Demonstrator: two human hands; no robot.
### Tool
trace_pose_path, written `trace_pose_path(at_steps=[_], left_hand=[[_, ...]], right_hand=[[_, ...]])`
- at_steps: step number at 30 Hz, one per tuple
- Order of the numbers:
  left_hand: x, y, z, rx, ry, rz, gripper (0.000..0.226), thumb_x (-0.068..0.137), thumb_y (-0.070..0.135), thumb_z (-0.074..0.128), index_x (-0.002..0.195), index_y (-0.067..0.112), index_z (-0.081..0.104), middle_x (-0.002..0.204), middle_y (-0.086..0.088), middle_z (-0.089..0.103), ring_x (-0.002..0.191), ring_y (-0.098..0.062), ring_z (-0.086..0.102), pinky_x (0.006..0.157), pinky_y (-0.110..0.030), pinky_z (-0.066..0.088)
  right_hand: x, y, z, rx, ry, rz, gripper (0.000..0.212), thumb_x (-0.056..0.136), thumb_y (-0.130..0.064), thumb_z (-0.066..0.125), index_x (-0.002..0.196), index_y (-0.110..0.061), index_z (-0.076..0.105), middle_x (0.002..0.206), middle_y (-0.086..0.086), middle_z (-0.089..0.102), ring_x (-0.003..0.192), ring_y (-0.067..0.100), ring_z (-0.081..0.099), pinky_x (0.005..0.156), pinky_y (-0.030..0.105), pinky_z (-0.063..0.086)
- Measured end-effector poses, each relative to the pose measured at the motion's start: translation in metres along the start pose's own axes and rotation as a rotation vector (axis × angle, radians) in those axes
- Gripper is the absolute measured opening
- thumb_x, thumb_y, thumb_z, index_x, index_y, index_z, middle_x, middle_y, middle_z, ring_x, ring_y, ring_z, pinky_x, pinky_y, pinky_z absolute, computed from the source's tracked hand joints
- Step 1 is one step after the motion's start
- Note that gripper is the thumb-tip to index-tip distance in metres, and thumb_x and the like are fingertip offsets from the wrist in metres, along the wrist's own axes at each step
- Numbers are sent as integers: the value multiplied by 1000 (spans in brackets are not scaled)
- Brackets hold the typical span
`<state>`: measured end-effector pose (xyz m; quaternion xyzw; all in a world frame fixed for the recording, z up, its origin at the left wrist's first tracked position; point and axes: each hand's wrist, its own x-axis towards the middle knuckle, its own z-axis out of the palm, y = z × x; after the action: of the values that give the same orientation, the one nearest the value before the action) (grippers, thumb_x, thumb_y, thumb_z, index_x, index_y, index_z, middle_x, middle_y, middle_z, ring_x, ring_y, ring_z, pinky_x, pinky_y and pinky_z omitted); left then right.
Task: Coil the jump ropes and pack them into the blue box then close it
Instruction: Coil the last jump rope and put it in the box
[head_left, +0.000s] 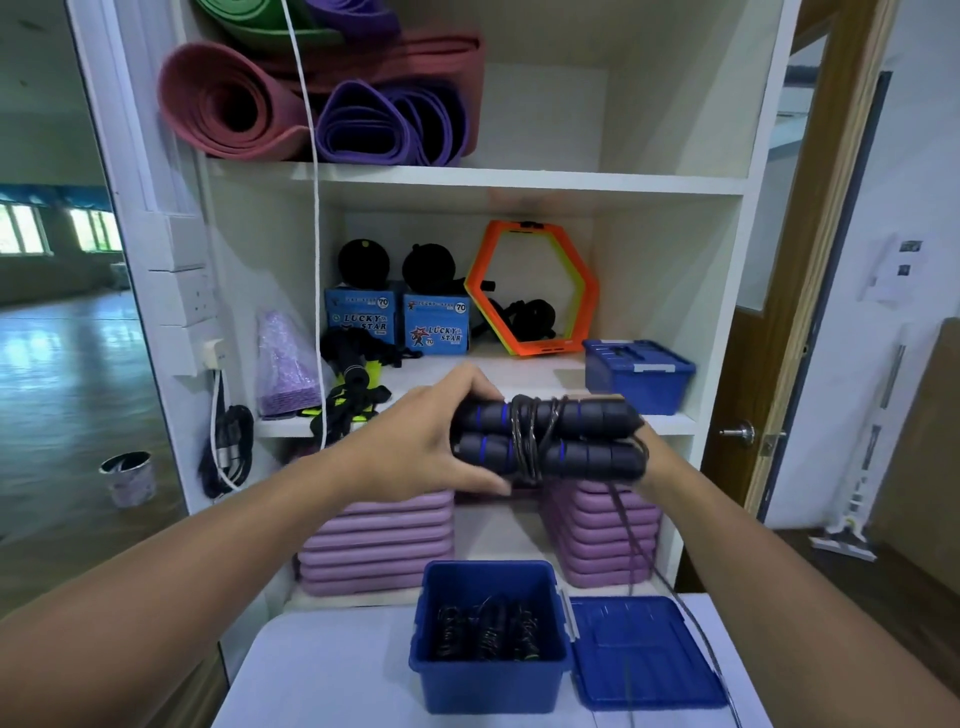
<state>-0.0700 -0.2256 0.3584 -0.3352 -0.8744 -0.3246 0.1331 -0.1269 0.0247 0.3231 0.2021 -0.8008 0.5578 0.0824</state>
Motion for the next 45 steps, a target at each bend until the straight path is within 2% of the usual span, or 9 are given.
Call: trace_pose_path(at_steps=[3, 6, 12, 18, 25, 35, 38, 42, 45], left_hand=[[5, -4, -6, -124, 74, -25, 62, 67, 24, 93, 110, 28, 49, 100, 4, 69, 88, -5, 68, 83, -23, 54], [13, -9, -7, -160, 173, -65, 57, 70, 19, 92, 109, 23, 51, 96, 3, 71, 69, 2, 64, 66, -16, 51], [36, -49, -21, 111, 342, -212, 54, 69, 34, 91, 104, 24, 51, 82, 5, 63, 65, -17, 54, 61, -25, 46], [41, -83, -15, 606, 122, -194, 50, 76, 35, 82, 114, 26, 50, 107, -5, 55, 94, -34, 61, 78, -38, 51], [23, -58, 11, 534, -170, -17, 51, 76, 35, 80, 120, 32, 55, 107, 9, 54, 93, -16, 54, 80, -31, 47], [1, -4, 13, 271, -178, 71, 57, 74, 36, 87, 119, 28, 53, 101, 19, 55, 89, -3, 50, 76, -11, 40], [-4, 4, 11, 78, -87, 88, 56, 68, 31, 92, 111, 31, 55, 101, 17, 61, 92, -5, 58, 83, -21, 50], [-1, 8, 10, -110, 106, 28, 59, 64, 22, 95, 107, 30, 56, 101, 4, 68, 91, -16, 69, 89, -35, 56], [6, 5, 13, -179, 224, -23, 57, 64, 20, 95, 105, 29, 56, 99, 4, 72, 89, -13, 72, 87, -28, 57]], right_hand=[[-8, 5, 17, 34, -55, 3, 31, 99, -1, 50, 74, -14, 59, 57, -3, 51, 42, 5, 45, 47, 24, 37], [-11, 10, 36, 117, -124, 13, 28, 103, -26, 49, 92, -11, 70, 58, -1, 47, 45, 12, 37, 46, 25, 30], [-22, 21, 49, -38, -219, 1, 20, 104, -25, 47, 109, -22, 66, 64, -7, 51, 46, 8, 41, 47, 22, 36], [-16, -5, 39, -414, -224, -143, 18, 101, -25, 53, 101, -15, 68, 69, -9, 57, 62, 5, 48, 64, 28, 42], [1, -23, 11, -688, -48, -367, 18, 97, -36, 57, 97, -24, 70, 93, -8, 65, 87, 14, 57, 78, 37, 48], [-7, -15, -8, -83, -92, -164, 10, 88, -17, 70, 80, -11, 74, 68, -6, 66, 66, 12, 56, 65, 24, 49], [-12, -3, -7, 25, -23, -179, 12, 91, -10, 65, 83, -5, 72, 75, 6, 68, 72, 17, 60, 70, 29, 50], [-21, 10, 12, 167, 70, -94, 37, 91, 20, 46, 72, -10, 57, 55, -12, 62, 61, 6, 56, 56, 12, 45], [-23, 9, 32, 231, 95, -16, 23, 98, -3, 53, 77, -10, 59, 56, -8, 54, 51, 10, 39, 41, 14, 32]])
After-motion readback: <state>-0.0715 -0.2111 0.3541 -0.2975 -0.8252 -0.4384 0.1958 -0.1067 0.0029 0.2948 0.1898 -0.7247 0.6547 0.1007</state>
